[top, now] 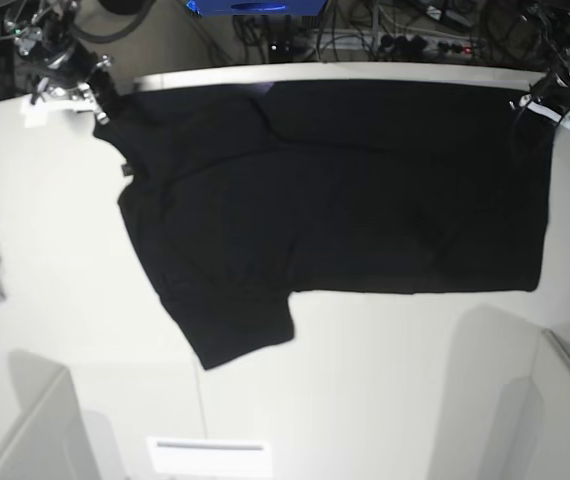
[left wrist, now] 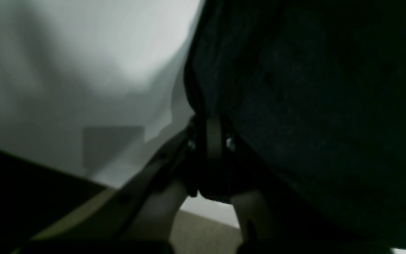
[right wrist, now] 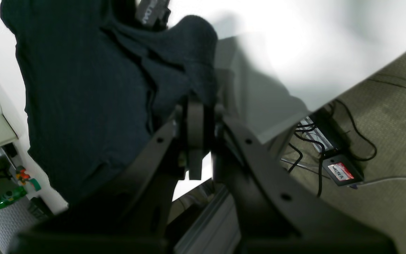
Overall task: Fold the T-shirt properly
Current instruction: 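Pull the shirt further toward the robot base with both grippers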
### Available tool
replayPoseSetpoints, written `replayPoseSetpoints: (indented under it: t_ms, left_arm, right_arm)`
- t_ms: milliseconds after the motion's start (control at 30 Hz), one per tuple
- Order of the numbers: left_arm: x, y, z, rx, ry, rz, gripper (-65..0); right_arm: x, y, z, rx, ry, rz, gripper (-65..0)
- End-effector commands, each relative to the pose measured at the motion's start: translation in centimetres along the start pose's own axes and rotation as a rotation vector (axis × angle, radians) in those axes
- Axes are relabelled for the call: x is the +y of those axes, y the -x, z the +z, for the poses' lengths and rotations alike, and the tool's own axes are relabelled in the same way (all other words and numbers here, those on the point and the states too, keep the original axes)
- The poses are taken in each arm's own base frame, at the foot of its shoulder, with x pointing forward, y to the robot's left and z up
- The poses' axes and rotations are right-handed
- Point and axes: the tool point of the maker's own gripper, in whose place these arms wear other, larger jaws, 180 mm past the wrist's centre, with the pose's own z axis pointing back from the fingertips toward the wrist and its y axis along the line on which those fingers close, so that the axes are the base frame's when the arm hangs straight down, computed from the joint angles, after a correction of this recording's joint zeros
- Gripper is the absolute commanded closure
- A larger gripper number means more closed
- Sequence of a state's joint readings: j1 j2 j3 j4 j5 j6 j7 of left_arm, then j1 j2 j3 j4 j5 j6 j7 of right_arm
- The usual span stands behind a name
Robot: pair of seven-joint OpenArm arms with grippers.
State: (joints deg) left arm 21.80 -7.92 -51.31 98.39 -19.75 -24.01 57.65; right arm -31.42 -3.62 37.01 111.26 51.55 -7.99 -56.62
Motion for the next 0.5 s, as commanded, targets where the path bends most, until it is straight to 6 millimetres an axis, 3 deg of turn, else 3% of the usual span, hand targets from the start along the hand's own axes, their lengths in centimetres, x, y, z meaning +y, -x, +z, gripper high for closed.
replayPoseSetpoints:
  t_ms: [0,333,467]
  left_arm:
    - [0.5,-1.1,0.4,-0.037,-0.014,-0.012,0.0]
    - [0.8,-0.3,0.5,-0.015,-0.019,-0.015,0.0]
    - [0.9,-0.4,0.6,-0.016,-0.028,-0.019,0.0]
  right_arm:
    - [0.3,-0.6,0.3,-0.021,-0.011,0.018,0.0]
    - [0.1,-0.7,0.4,-0.023,-0.004,0.011,0.0]
    - [0.3,0.3,0.3,0.037,-0.01,0.012,0.0]
